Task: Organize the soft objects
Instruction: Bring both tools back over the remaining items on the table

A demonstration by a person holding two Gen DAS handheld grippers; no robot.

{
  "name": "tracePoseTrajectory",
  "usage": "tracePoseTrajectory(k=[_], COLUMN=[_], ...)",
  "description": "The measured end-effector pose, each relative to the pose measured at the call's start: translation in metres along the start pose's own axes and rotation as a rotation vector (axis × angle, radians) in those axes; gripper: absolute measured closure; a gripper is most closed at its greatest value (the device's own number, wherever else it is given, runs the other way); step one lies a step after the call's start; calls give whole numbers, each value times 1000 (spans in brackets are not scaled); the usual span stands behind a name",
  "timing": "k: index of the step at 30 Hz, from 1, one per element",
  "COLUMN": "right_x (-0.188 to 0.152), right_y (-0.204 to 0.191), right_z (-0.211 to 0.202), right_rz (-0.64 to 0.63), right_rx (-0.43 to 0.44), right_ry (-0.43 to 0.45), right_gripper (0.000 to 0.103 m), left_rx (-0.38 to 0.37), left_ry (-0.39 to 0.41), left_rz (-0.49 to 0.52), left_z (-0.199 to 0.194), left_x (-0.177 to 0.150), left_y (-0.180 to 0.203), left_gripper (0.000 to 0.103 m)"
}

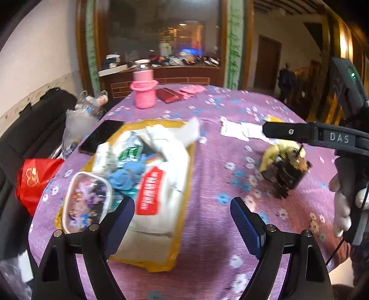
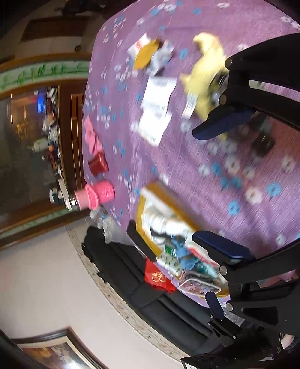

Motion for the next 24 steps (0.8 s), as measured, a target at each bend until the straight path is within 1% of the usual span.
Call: tracePoseTrajectory(k=[7,13,18,24], right_x=[-10,-11,-15,-22], right_y=[57,103,137,163], right_z=[-41,-65,-77,-76], right_rz=[82,141,190,228], right_rx=[-52,-114,-149,-169], right_ry=[53,89,101,85], right_gripper=[22,22,22,22], left_rx=[10,5,0,1], left_ry=[-29,-53,-86,-136], left_rz=[113,185,222,254], left_z=[7,16,30,51], left_x=[-1,-3,-6,-12], left_y=[45,76,93,108], left_gripper=[15,15,15,15])
Point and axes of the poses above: each gripper's, at about its wrist camera, not at the fingertips, and z roughly the way its jaws point, y to its right, x to its top, the point moved 4 cm from there along z, roughly the way its jaws point, and after that the axes turned 8 degrees about y, right-handed, at the moved point
